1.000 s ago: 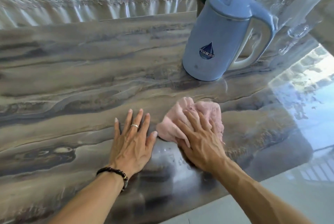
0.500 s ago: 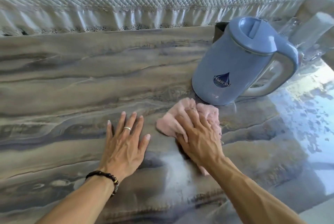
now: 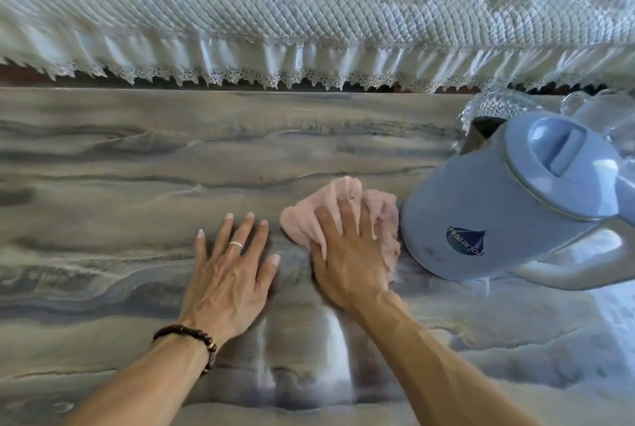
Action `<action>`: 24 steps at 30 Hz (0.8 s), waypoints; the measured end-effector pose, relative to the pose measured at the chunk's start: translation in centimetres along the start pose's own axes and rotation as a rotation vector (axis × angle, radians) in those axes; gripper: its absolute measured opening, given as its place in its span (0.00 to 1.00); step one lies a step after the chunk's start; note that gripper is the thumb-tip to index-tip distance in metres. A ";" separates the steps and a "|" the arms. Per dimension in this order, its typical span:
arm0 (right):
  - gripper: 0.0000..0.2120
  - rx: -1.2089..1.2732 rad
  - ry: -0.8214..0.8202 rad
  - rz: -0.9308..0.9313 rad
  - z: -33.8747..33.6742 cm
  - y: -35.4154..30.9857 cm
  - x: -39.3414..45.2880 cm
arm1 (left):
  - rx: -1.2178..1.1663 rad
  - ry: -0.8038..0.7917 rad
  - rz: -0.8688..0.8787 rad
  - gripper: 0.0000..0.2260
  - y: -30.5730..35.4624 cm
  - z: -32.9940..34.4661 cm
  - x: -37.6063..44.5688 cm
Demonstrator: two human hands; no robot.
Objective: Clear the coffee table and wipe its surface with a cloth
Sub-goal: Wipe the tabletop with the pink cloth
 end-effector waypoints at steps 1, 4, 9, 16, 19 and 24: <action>0.27 0.000 -0.031 -0.128 0.0 -0.3 -0.9 | -0.001 -0.008 -0.010 0.30 0.0 -0.2 0.6; 0.26 -0.007 -0.083 -0.248 -1.1 3.1 1.1 | -0.026 -0.008 -0.024 0.33 0.5 -0.8 2.4; 0.20 0.005 0.051 0.202 -1.0 2.9 8.0 | -0.006 0.007 -0.014 0.34 0.5 -1.1 6.6; 0.21 0.000 0.015 0.229 -1.7 6.9 12.9 | -0.032 0.014 -0.022 0.35 -1.2 -1.9 12.9; 0.20 0.068 -0.009 0.464 -1.2 6.5 15.9 | 0.019 -0.013 0.012 0.30 -1.6 -2.1 16.2; 0.26 -0.033 -0.096 -0.019 -0.9 3.9 14.9 | -0.028 -0.144 -0.036 0.26 -2.2 -0.9 19.5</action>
Point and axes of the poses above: each hand's wrist, its own x-axis towards the middle knuckle, its own z-axis out of the palm, y = z × x, the point moved 8 cm from there along x, towards the middle knuckle, and after that the axes turned 6 degrees about y, right-handed, at the moved point
